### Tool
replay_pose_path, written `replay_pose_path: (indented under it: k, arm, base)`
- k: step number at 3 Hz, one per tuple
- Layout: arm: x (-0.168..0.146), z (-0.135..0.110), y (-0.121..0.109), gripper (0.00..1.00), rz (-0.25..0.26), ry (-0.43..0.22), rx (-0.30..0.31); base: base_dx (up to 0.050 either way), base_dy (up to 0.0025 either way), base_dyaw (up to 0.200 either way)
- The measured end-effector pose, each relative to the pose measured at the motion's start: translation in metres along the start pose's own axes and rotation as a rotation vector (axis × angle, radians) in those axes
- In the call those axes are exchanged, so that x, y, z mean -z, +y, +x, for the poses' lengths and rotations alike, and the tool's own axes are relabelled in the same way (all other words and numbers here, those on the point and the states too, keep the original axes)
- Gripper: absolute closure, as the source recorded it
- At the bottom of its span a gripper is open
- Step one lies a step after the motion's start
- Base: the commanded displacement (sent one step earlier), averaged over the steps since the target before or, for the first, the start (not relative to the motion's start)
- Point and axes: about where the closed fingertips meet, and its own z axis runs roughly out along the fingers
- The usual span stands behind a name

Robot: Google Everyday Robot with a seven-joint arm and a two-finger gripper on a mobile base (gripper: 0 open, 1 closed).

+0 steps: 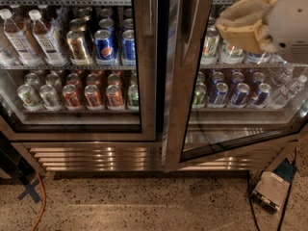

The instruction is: Open right fridge door

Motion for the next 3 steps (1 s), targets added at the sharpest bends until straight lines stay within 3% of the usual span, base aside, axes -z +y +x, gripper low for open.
replay_pose_path:
  k: [1,3]
  arm:
    - [0.0404,-0.0063,0.0162,1.0,0.187,0.079,0.052]
    - [0.0452,-0.0082,0.0163,1.0,0.199,0.088,0.058]
  base:
    - [0.0,0.0,0.0]
    - [0.0,0.0,0.0]
